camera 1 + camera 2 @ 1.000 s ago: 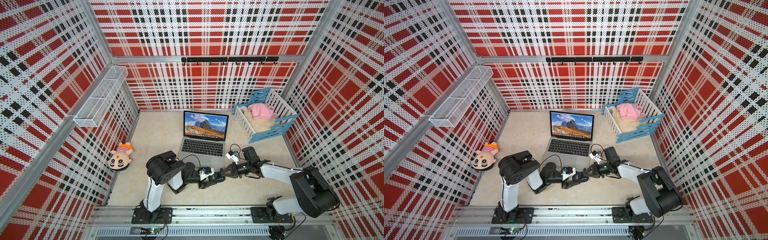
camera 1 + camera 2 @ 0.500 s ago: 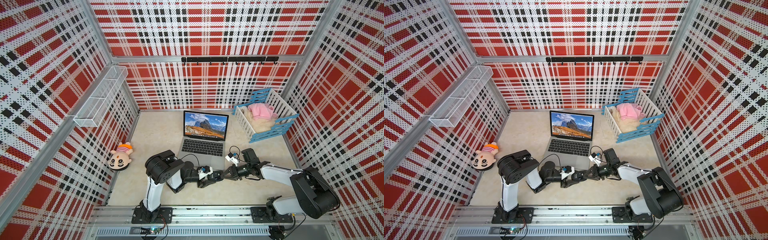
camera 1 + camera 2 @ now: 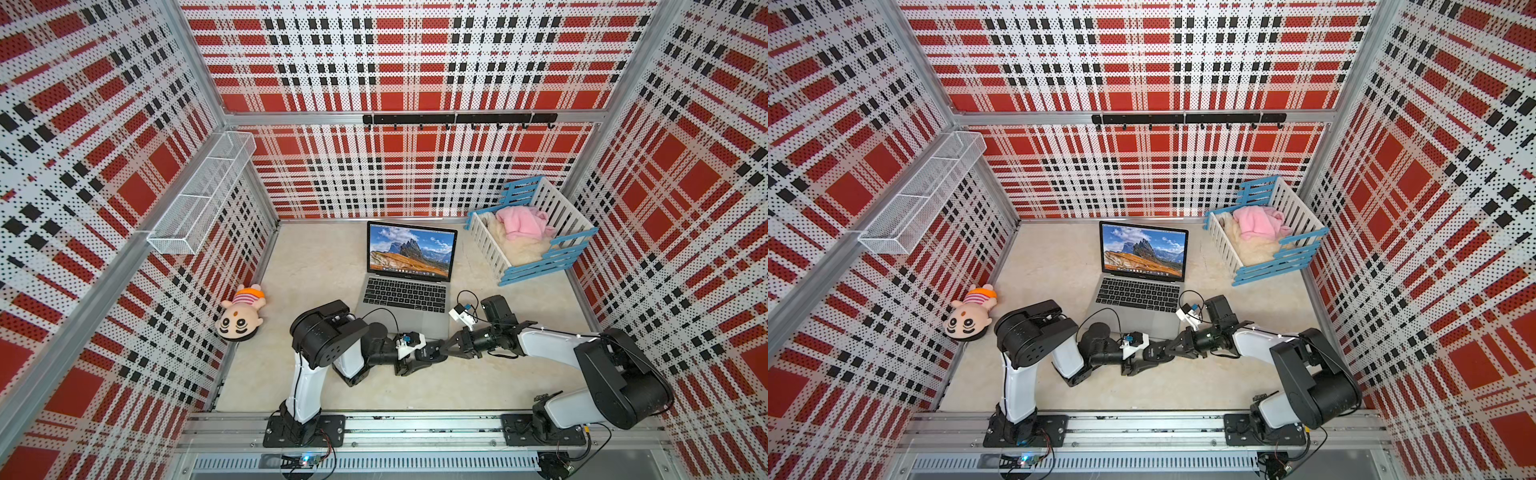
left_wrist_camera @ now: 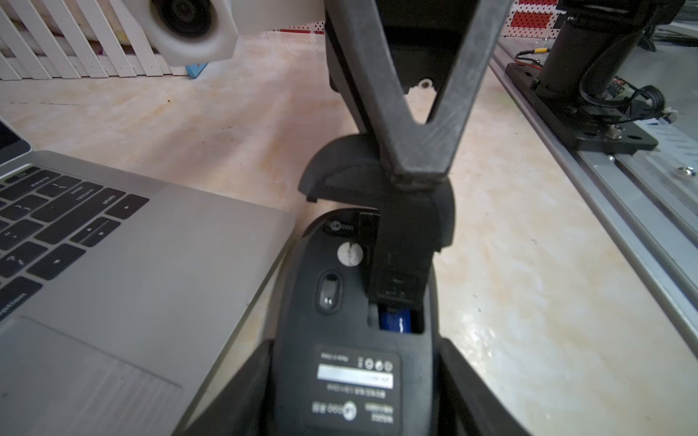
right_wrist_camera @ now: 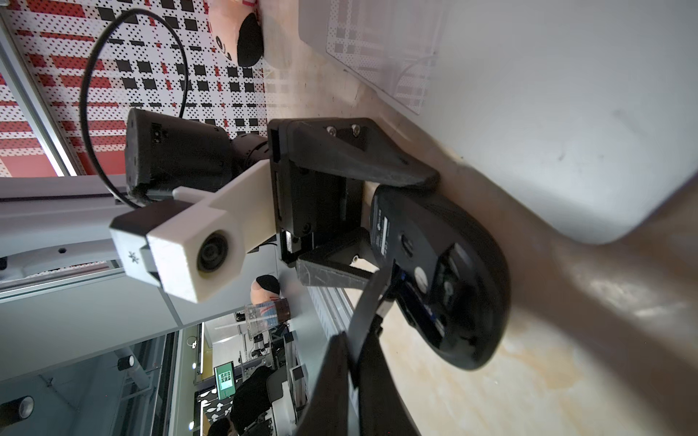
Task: Remove the wireless mouse receiver from the laptop
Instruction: Close the lid on the mouse.
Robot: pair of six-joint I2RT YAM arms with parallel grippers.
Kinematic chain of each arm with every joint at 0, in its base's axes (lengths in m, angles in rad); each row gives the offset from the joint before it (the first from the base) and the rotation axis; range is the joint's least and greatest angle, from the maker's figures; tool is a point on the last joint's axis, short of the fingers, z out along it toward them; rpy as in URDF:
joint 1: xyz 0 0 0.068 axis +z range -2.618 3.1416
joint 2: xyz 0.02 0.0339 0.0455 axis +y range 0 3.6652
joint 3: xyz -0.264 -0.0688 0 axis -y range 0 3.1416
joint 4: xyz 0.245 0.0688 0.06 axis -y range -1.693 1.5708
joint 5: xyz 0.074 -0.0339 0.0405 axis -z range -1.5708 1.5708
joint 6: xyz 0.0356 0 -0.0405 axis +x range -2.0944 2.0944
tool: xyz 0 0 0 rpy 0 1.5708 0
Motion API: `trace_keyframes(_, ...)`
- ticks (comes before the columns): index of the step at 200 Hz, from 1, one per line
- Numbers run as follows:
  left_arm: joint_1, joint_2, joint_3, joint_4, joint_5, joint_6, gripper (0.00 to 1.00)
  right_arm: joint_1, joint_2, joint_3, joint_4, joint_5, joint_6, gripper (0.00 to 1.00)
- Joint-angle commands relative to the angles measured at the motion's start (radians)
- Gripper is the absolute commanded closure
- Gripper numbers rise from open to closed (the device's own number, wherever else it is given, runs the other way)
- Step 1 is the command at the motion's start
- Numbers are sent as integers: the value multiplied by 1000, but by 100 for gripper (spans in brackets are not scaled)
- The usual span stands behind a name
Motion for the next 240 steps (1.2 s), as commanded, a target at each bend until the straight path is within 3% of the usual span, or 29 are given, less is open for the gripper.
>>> trace_keyframes(1, -2, 13, -3, -72, 18, -6, 60, 6, 33, 14, 10, 35, -13, 100)
trace_keyframes(21, 0, 17, 1, -76, 20, -10, 60, 6, 43, 14, 9, 35, -18, 99)
trace_keyframes(74, 7, 29, 8, -79, 24, -22, 60, -7, 34, 21, -52, 58, -56, 73)
trace_keyframes(126, 8, 30, 8, -81, 26, -19, 60, -31, -1, 21, -96, 74, -72, 58)
trace_keyframes(240, -6, 32, 26, -132, 18, 7, 62, -35, -3, 69, -188, 102, -118, 50)
